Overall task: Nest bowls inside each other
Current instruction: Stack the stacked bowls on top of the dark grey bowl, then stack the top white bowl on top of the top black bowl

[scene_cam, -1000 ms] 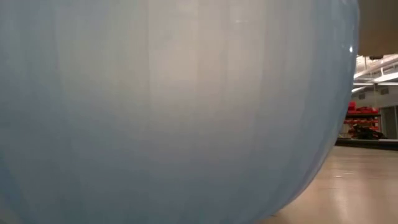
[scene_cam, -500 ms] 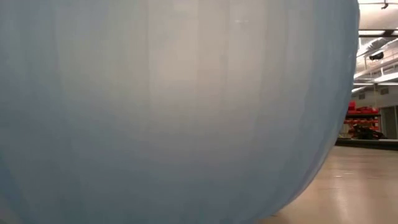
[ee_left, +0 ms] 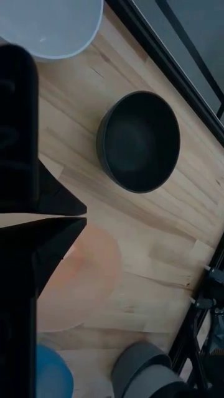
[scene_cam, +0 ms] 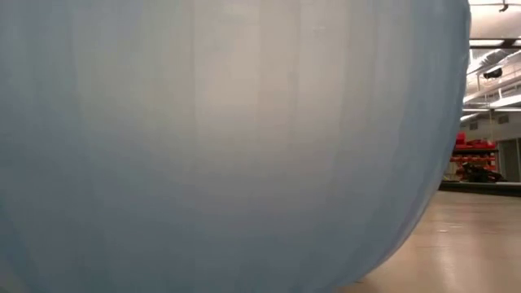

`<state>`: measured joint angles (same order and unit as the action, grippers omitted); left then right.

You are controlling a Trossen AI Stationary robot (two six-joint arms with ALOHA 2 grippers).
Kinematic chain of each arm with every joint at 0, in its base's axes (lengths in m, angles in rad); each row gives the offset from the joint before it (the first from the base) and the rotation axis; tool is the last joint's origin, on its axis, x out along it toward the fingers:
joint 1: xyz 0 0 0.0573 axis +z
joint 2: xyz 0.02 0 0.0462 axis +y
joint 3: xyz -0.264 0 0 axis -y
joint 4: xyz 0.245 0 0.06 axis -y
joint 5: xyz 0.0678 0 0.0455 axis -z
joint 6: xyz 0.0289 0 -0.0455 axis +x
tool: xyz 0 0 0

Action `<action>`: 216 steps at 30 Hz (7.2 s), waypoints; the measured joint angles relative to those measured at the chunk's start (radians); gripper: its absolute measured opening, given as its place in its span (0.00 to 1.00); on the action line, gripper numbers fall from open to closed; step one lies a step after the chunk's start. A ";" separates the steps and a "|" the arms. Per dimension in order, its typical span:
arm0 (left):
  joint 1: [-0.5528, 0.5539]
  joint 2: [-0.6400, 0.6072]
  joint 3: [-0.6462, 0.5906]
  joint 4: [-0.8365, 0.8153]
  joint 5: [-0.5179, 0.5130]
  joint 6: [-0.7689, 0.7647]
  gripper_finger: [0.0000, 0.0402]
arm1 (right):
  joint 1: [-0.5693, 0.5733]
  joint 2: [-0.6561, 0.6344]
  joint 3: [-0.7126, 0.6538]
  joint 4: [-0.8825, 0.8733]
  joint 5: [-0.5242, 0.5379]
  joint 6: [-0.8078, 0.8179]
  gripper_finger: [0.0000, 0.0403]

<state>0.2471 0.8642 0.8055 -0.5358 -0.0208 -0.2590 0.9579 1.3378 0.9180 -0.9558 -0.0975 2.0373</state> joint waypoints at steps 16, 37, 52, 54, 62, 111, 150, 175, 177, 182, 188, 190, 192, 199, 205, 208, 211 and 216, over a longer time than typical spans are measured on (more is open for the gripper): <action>0.000 0.000 0.000 -0.001 0.026 -0.019 0.07 | -0.113 -0.011 -0.184 0.218 0.049 -0.113 0.04; -0.012 0.000 0.000 -0.070 0.026 -0.045 0.07 | -0.459 -0.011 -0.199 0.217 0.082 -0.489 0.13; 0.012 0.009 0.000 -0.209 -0.098 -0.043 0.05 | -0.458 -0.007 -0.177 0.230 0.092 -0.503 0.31; 0.026 0.009 0.000 -0.212 -0.114 -0.038 0.05 | -0.459 -0.007 -0.161 0.225 0.104 -0.516 0.31; 0.108 0.070 0.000 -0.196 -0.117 0.037 0.09 | -0.459 -0.007 -0.107 0.201 0.116 -0.530 0.31; 0.423 0.722 0.340 -0.394 0.043 0.420 0.16 | -0.458 -0.009 0.126 -0.075 0.281 -0.658 0.31; 0.443 0.852 0.353 -0.388 -0.031 0.427 0.15 | -0.458 -0.009 0.125 -0.074 0.285 -0.654 0.31; 0.357 0.850 0.569 -0.589 -0.084 0.429 0.03 | -0.481 -0.009 0.125 -0.099 0.335 -0.666 0.30; 0.336 0.850 0.633 -0.628 -0.089 0.429 0.03 | -0.488 -0.009 0.125 -0.100 0.336 -0.671 0.30; 0.276 0.850 0.777 -0.713 -0.098 0.429 0.03 | -0.505 -0.009 0.125 -0.127 0.336 -0.679 0.30; 0.193 0.850 0.903 -0.755 -0.100 0.429 0.03 | -0.526 -0.009 0.111 -0.138 0.351 -0.687 0.30; 0.163 0.850 0.925 -0.756 -0.100 0.429 0.03 | -0.535 -0.009 0.108 -0.139 0.351 -0.701 0.30; 0.135 0.851 0.935 -0.755 -0.100 0.430 0.03 | -0.546 -0.009 0.107 -0.140 0.351 -0.710 0.30; 0.062 0.922 0.937 -0.748 -0.100 0.458 0.03 | -0.595 -0.009 0.107 -0.146 0.351 -0.728 0.30; 0.022 1.020 0.937 -0.718 -0.098 0.489 0.03 | -0.633 -0.009 0.107 -0.156 0.352 -0.759 0.30; 0.017 1.053 0.937 -0.712 -0.100 0.496 0.03 | -0.637 -0.009 0.107 -0.174 0.353 -0.758 0.30; 0.017 1.057 0.936 -0.682 -0.101 0.507 0.03 | -0.637 -0.009 0.107 -0.187 0.352 -0.755 0.28; 0.023 1.057 1.000 -0.641 -0.101 0.508 0.03 | -0.638 -0.009 0.107 -0.204 0.366 -0.751 0.26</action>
<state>0.2699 1.9215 1.8055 -1.1770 -0.1221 0.2488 0.3204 1.3285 1.0248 -1.1597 0.2688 1.2861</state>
